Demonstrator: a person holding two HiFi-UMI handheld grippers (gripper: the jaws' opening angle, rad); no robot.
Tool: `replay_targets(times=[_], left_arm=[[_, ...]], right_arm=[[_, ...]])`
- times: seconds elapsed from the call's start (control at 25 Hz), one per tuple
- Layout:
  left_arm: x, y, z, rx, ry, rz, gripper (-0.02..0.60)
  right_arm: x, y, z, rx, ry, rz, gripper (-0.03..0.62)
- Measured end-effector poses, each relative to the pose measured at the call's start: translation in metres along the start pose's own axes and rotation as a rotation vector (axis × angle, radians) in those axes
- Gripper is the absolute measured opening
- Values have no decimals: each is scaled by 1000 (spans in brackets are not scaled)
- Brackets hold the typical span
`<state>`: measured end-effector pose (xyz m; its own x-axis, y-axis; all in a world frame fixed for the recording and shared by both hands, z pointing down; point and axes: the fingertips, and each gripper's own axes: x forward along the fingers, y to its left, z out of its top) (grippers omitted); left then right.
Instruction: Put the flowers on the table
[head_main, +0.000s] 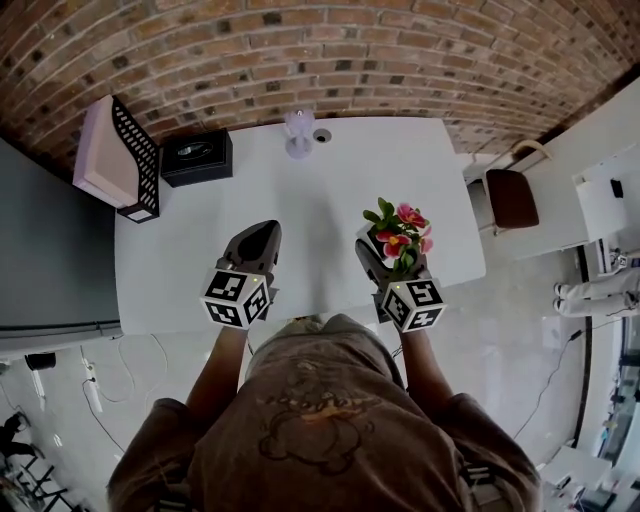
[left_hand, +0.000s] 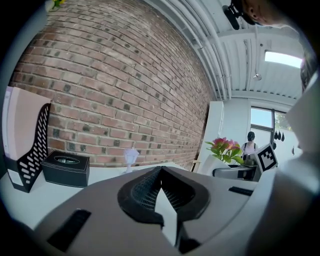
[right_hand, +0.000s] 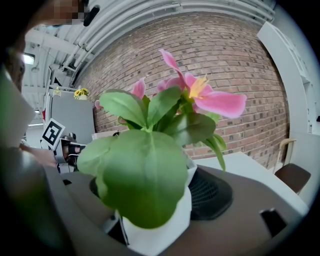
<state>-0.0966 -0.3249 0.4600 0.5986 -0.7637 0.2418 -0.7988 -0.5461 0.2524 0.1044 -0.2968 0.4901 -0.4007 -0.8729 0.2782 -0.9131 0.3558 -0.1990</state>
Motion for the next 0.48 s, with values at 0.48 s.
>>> replay_targets(times=[0.48], left_arm=[[25, 9, 12, -22, -3, 36, 20]], right_arm=[[42, -20, 14, -19, 19, 44, 360]])
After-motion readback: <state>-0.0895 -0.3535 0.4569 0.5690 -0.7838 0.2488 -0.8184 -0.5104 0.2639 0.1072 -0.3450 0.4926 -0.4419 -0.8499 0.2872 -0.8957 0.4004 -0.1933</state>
